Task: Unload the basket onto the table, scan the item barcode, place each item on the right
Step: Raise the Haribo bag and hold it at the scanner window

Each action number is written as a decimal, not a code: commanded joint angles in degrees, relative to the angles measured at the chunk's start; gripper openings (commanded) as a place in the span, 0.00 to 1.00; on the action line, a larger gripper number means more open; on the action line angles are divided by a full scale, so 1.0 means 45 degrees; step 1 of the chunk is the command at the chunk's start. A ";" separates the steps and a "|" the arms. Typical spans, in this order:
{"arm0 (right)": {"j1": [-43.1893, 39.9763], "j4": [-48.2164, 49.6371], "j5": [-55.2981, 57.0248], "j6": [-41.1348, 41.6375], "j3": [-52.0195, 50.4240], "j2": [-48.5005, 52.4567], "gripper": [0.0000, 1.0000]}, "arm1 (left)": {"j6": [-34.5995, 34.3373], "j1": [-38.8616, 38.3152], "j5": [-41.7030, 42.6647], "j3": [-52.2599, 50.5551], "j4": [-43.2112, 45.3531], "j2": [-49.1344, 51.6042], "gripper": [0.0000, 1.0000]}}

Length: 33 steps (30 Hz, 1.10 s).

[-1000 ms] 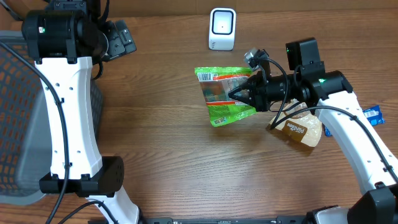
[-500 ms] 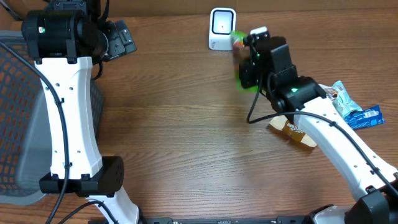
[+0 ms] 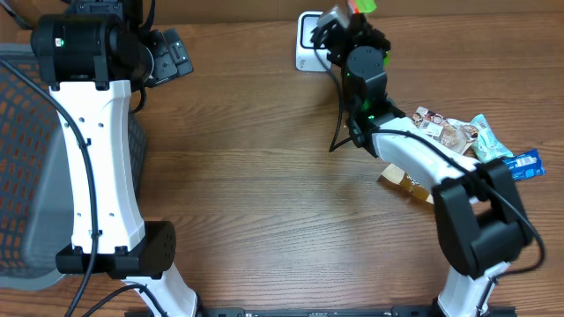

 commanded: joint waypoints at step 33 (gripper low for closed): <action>-0.1005 -0.0359 -0.4716 -1.3619 0.2812 0.2278 0.04 | -0.0039 -0.0005 -0.0165 0.0141 0.0005 -0.0136 1.00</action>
